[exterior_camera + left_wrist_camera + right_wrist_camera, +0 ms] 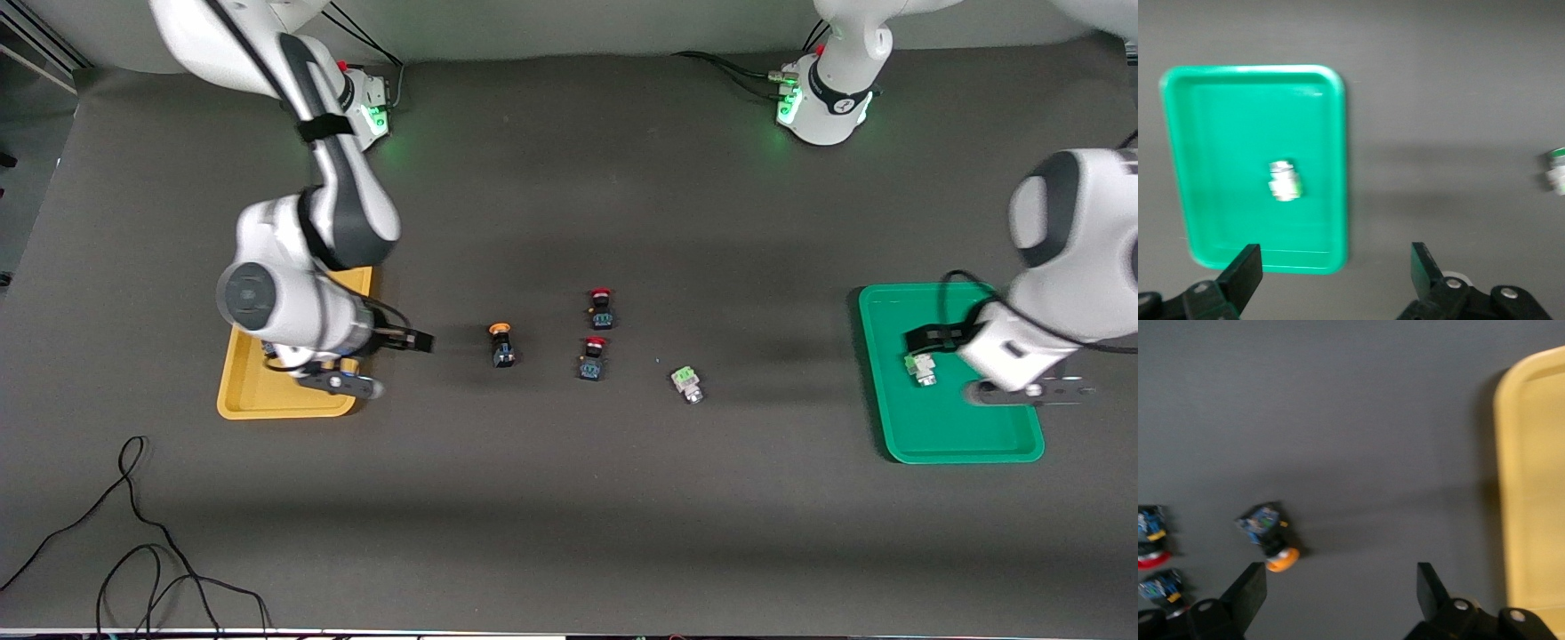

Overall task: Place green and yellow buttons in trays
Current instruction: 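Grasp another black button with the right gripper while the left grasps a green button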

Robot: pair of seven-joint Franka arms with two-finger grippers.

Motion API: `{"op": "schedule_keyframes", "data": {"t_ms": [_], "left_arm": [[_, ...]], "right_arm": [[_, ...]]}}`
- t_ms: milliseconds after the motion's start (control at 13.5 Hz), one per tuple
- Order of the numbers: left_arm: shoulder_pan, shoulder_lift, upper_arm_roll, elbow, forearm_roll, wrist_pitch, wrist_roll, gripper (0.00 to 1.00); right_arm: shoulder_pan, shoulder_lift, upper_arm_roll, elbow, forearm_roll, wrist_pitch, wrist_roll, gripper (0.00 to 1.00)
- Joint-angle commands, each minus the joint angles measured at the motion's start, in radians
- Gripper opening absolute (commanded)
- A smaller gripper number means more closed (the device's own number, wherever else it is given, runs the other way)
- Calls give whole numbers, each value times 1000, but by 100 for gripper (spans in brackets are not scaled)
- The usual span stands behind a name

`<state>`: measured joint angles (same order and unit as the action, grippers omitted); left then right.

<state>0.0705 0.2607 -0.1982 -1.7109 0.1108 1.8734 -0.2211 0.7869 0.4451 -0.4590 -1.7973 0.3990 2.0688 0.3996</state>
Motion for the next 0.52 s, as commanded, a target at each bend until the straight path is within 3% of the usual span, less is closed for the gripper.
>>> {"op": "schedule_keyframes", "data": {"t_ms": [0,223,445], "left_arm": [[-168,40,11,19,-2,41,-290,99],[-311,90,11,19,-2,146,-585,99],[-408,138,11,19,-3,231,-801,99]], "right_arm": [[81,147,-14,117,110,75,105,100],[112,246,11,140,165,204,107,100],[114,319,29,174,164,221,104,100]]}}
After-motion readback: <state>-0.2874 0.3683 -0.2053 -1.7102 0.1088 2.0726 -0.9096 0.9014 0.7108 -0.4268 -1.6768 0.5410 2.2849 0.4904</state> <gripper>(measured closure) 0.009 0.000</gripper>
